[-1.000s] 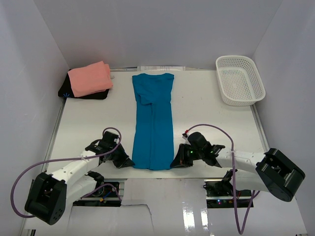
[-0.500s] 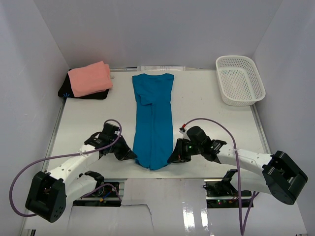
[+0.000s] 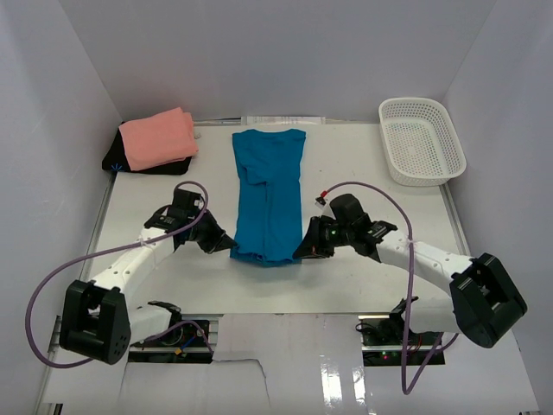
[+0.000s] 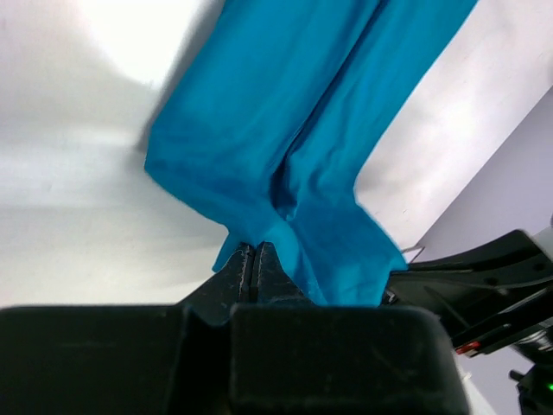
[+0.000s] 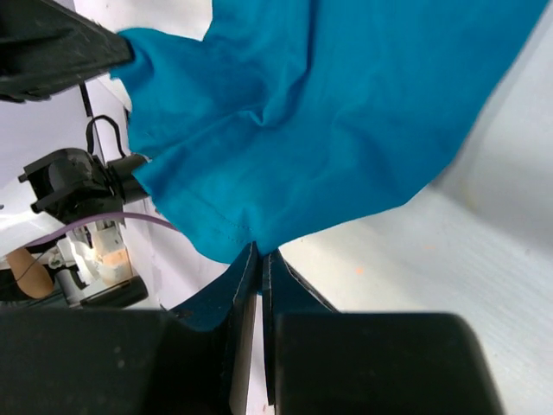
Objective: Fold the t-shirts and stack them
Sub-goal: Fold the folded rectangular tshirt in 1/3 of the way
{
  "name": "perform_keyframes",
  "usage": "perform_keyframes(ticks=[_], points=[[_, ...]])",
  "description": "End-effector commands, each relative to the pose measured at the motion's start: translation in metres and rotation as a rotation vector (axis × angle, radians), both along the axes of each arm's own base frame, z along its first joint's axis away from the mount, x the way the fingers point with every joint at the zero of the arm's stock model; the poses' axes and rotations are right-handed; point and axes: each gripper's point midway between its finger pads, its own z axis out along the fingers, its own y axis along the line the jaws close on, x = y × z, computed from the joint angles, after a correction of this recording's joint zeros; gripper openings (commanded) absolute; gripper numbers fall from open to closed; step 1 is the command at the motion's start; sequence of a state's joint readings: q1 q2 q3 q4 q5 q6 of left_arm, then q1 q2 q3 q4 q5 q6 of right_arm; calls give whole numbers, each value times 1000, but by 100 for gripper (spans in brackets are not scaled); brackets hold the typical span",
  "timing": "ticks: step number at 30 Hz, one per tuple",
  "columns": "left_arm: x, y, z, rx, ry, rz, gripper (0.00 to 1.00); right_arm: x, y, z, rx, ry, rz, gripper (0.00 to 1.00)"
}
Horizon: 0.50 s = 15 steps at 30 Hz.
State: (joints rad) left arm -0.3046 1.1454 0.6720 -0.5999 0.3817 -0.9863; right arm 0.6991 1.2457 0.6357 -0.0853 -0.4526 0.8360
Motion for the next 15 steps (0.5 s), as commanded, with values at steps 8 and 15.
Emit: perform_keyframes(ticks=[8, 15], points=[[83, -4, 43, 45, -170, -11, 1, 55, 7, 21, -10, -92, 48, 8], [121, -9, 64, 55, -225, 8, 1, 104, 10, 36, -45, -152, 48, 8]])
